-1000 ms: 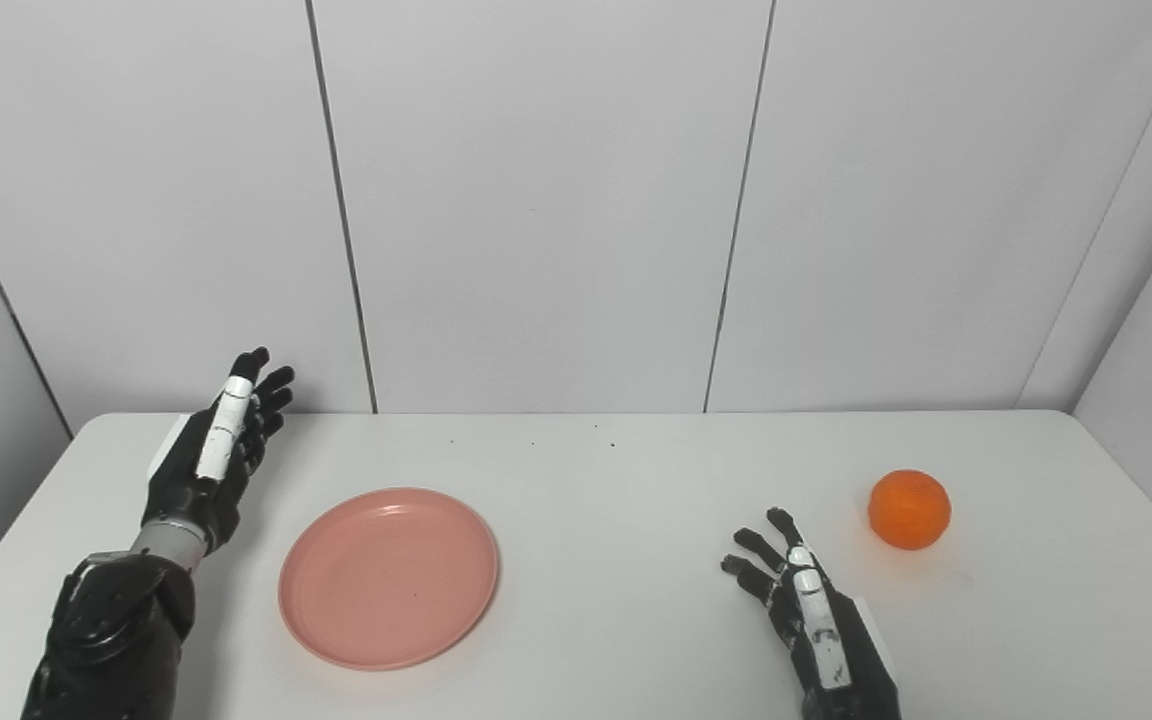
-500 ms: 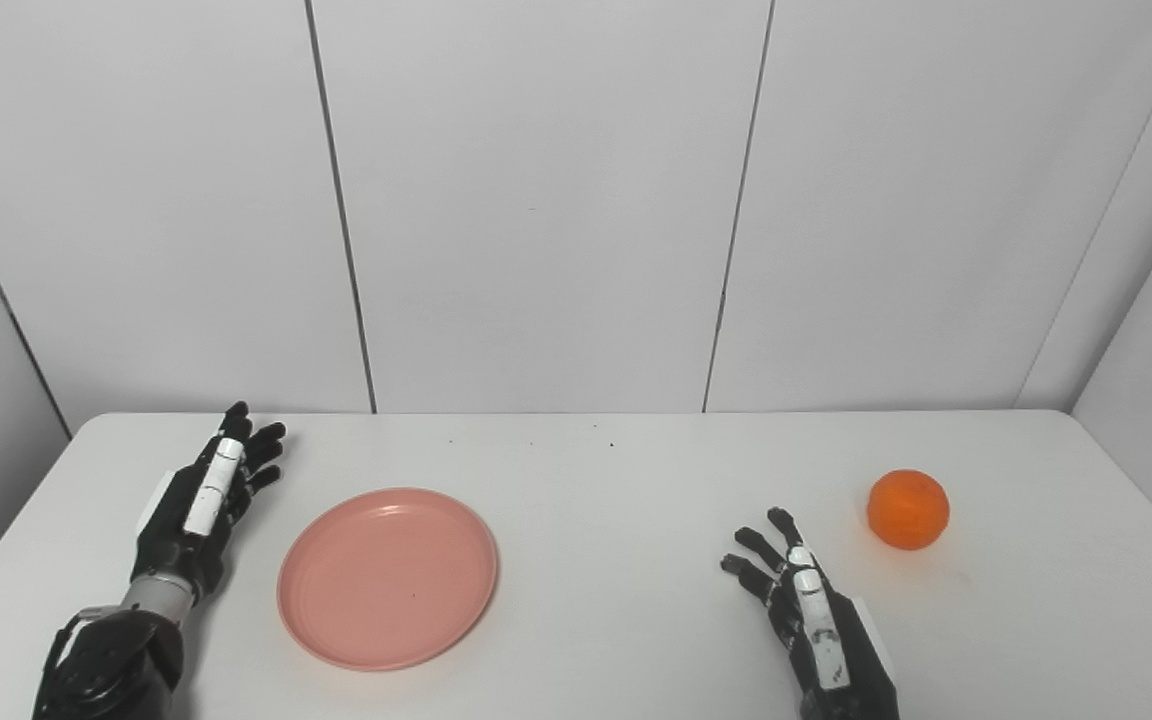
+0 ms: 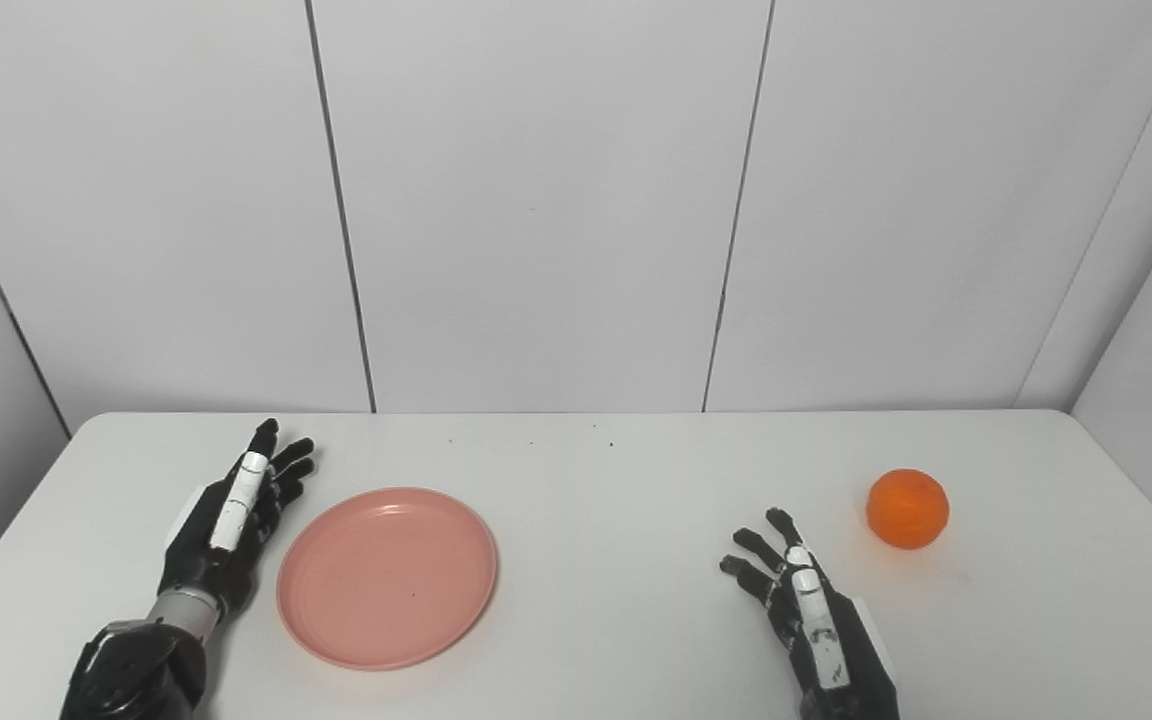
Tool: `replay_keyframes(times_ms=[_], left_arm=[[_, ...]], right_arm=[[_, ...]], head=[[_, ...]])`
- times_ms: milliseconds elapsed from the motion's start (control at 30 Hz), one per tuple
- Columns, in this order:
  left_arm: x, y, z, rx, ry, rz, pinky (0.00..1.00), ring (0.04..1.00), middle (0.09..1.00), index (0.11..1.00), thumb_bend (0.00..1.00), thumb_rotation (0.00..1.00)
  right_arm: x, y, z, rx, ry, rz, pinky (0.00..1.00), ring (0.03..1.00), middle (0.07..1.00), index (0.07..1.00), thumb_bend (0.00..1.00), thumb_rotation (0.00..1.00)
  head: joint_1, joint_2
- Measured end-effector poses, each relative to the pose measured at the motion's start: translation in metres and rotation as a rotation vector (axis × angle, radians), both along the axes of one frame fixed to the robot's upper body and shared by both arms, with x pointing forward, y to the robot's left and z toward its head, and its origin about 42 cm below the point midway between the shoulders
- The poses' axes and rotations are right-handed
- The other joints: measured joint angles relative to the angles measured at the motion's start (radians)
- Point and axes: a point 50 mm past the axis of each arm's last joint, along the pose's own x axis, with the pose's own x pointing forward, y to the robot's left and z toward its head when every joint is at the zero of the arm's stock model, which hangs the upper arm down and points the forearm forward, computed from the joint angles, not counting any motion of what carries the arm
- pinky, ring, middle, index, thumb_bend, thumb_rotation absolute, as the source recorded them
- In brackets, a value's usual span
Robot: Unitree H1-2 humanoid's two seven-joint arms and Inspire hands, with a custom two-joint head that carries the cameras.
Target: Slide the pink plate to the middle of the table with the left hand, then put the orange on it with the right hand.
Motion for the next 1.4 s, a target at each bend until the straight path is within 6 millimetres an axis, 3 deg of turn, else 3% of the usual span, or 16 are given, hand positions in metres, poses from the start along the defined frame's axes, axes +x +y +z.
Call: replay_keyframes(times_ms=[200,267,567,833,1100,1400], left_arm=[[-0.007,-0.02,0.0,-0.068,0.014,-0.035,1.0,0.915,0.887,0.999,0.83,0.85],[-0.01,-0.027,-0.001,-0.091,0.027,-0.049,1.0,0.916,0.852,1.0,0.83,0.84],[-0.019,-0.04,0.002,-0.099,0.051,-0.107,1.0,0.944,0.903,1.0,0.82,0.84],[-0.019,-0.049,0.0,-0.099,0.056,-0.094,0.99,0.907,0.878,0.995,0.85,0.84],[-0.017,-0.06,-0.004,-0.126,0.057,-0.07,0.97,0.897,0.884,0.997,0.81,0.83],[-0.002,-0.084,-0.007,-0.18,0.051,-0.036,0.94,0.877,0.875,0.982,0.83,0.83]], right_arm=[[0.0,0.001,0.0,0.002,0.0,-0.002,0.88,0.789,0.855,0.947,0.74,0.92],[0.0,0.001,0.0,0.003,0.001,-0.001,0.9,0.789,0.853,0.947,0.73,0.92],[0.0,0.002,0.0,0.002,0.001,0.001,0.9,0.787,0.853,0.949,0.73,0.92],[0.0,0.002,0.0,0.003,0.002,0.001,0.89,0.78,0.846,0.945,0.74,0.9],[0.0,0.003,0.0,0.006,0.002,0.003,0.89,0.781,0.846,0.942,0.74,0.89],[0.0,0.006,0.0,0.018,0.004,0.003,0.89,0.779,0.846,0.943,0.75,0.88]], head=[[0.0,0.002],[-0.002,0.002],[0.0,0.0],[0.002,0.002],[-0.002,0.0],[-0.014,-0.002]])
